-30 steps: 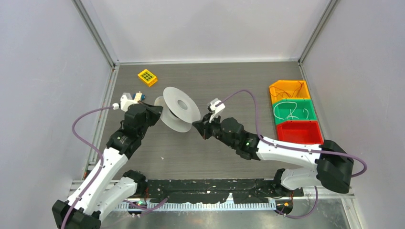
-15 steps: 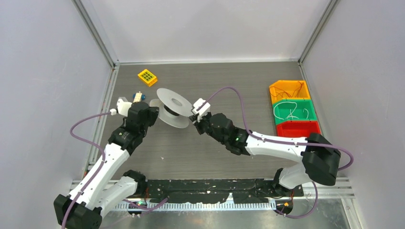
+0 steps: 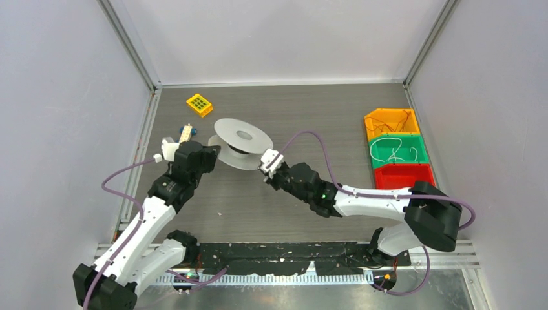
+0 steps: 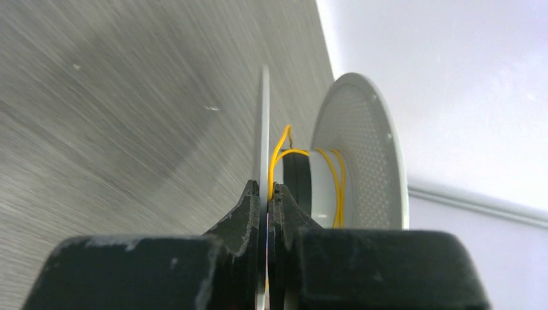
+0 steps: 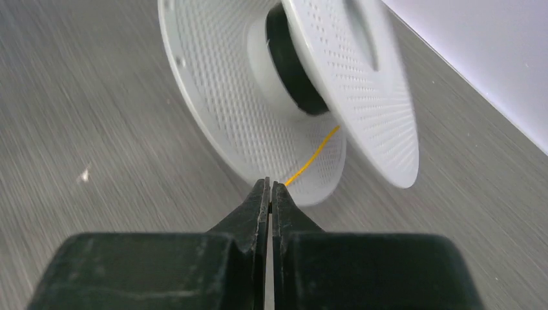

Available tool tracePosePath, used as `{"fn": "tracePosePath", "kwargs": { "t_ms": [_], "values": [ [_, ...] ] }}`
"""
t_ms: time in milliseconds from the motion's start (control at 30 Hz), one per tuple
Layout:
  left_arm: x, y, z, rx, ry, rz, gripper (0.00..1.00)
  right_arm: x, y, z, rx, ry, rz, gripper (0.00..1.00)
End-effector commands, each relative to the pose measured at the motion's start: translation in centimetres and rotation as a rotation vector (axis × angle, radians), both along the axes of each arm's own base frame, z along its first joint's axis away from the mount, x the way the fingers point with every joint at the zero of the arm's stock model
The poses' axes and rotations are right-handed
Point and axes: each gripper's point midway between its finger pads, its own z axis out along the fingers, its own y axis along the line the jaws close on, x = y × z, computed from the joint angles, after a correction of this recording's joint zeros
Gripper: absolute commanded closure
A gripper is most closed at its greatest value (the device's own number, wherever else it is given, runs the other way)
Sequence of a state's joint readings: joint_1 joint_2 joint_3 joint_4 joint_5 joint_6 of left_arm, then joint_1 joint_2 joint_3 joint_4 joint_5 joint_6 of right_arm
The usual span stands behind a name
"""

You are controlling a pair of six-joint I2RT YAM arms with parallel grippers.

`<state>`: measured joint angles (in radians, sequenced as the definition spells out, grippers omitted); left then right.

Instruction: Wrap the cables

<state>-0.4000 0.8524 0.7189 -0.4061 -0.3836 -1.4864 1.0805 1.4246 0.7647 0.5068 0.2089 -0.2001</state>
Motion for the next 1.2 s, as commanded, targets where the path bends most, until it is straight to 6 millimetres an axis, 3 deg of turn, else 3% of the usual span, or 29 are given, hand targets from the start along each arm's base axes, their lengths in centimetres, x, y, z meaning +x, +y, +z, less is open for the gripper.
{"fn": "tracePosePath", "kwargs": {
  "t_ms": [0,267,333,367,400,433,633,800,933,1167],
  "values": [
    [1.3,-2.2,7.4,-0.189,-0.229,-0.047,1.0,-2.4,-0.4,1.4,0.06,-0.131,0.118,0.95],
    [2.2,-4.1,5.4,-0.219,-0.199,-0.103,1.0,-1.9,-2.4,3.7,0.063,-0.192,0.053,0.95],
    [2.7,-4.8,5.2,-0.236,-0.221,-0.124,1.0,-0.8,-2.2,5.7,0.1,-0.194,-0.008,0.95],
    [2.8,-5.2,5.2,-0.247,-0.229,-0.138,1.0,-0.4,-1.9,5.1,0.074,-0.176,-0.019,0.95],
    [3.0,-5.7,5.4,-0.264,-0.243,-0.152,1.0,0.1,-1.3,6.4,0.088,-0.184,-0.032,0.95],
    [3.1,-6.0,5.6,-0.279,-0.256,-0.159,1.0,0.4,-0.6,4.8,0.042,-0.153,-0.026,0.95],
    [3.0,-5.8,6.8,-0.288,-0.31,-0.157,1.0,2.3,-0.4,4.5,0.044,-0.169,-0.123,0.95],
    [3.1,-6.9,6.9,-0.361,-0.309,-0.188,1.0,3.7,0.4,4.0,0.022,-0.204,-0.169,0.94],
    [3.0,-7.6,7.0,-0.388,-0.307,-0.204,1.0,5.2,-0.1,4.3,0.041,-0.218,-0.271,0.95],
    [2.9,-8.4,7.1,-0.402,-0.323,-0.223,1.0,5.9,1.2,4.2,0.062,-0.2,-0.285,0.95]
  ]
}}
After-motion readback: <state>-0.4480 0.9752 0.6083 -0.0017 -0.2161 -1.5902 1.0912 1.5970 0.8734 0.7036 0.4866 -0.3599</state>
